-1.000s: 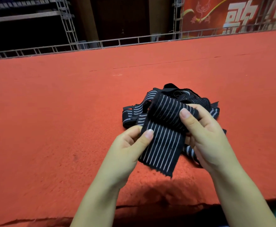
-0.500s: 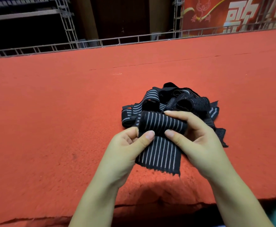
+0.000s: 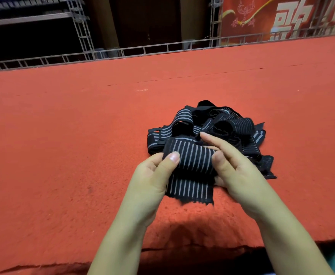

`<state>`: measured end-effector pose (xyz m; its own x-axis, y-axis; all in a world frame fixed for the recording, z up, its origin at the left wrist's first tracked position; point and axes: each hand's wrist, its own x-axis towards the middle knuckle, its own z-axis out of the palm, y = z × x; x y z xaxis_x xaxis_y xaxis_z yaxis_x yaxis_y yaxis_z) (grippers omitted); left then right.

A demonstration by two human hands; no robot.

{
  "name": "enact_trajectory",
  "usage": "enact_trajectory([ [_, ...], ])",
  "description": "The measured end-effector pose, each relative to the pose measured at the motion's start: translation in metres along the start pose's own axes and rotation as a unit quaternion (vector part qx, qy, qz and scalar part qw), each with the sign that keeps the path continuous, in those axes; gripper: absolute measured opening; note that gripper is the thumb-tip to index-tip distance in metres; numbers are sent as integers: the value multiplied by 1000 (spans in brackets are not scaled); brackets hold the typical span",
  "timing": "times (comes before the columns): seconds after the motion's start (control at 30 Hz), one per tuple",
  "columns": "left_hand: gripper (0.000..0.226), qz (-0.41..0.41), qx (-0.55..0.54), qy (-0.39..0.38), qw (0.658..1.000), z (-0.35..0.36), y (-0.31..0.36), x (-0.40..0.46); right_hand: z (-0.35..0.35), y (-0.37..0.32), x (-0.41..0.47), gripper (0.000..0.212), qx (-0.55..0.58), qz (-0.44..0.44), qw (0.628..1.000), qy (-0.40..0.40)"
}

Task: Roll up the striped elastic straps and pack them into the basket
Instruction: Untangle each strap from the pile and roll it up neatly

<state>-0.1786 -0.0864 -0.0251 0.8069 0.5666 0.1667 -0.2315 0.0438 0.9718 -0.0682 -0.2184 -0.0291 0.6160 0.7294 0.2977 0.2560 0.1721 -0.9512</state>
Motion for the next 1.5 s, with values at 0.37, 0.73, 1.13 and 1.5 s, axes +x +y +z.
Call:
enact_trajectory([
  [0.37,29,-27,9,-84,996,-3,2,-2,2,-8,-3,34,66,27,997,32],
  [0.73,42,-55,-35,-64,996,0,-12,5,0,4,-5,41,-68,-43,996,46],
  [1.13,49,-85,-44,-88,991,31,-37,22,-48,26,-28,32,-61,32,996,47],
  [1.5,32,-136,-29,-163,977,148,-80,48,-179,61,-74,41,-230,35,915,328],
])
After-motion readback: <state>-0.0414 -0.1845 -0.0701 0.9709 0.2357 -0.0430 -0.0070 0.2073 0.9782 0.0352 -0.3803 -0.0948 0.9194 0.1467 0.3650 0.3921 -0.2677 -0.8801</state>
